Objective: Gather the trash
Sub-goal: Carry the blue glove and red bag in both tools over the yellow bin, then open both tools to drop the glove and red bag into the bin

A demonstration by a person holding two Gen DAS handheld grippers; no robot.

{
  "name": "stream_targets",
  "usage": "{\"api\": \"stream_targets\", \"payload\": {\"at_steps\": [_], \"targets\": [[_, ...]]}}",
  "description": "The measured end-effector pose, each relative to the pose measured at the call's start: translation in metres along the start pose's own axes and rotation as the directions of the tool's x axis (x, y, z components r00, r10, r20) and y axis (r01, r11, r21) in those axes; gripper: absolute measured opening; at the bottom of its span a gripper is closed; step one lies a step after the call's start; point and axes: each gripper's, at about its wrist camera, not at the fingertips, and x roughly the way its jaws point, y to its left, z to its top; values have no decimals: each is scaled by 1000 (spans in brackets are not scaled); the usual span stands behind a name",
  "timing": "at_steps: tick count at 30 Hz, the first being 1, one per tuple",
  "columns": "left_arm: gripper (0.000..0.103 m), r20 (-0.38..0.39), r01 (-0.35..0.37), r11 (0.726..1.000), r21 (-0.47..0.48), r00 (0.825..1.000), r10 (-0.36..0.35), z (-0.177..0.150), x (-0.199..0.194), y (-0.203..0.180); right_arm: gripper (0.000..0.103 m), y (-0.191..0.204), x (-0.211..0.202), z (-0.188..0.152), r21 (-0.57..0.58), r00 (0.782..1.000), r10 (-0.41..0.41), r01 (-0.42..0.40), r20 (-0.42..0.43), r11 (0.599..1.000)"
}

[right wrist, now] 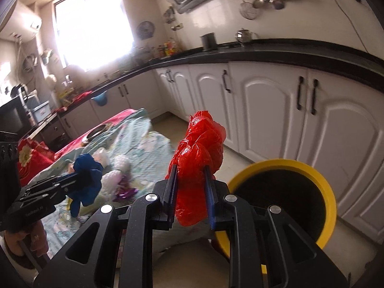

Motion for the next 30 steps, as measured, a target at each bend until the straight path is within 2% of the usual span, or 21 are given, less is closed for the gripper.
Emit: {"api": "stream_targets", "payload": {"at_steps": [17, 30], "targets": [[13, -83, 60, 997, 46, 995, -56, 4, 66, -49, 20, -67, 1, -30, 118, 990, -130, 136, -54, 984], [14, -168, 118, 990, 81, 980, -103, 1, 124, -86, 20, -110, 11, -55, 207, 978, -162, 187, -135, 960]]}}
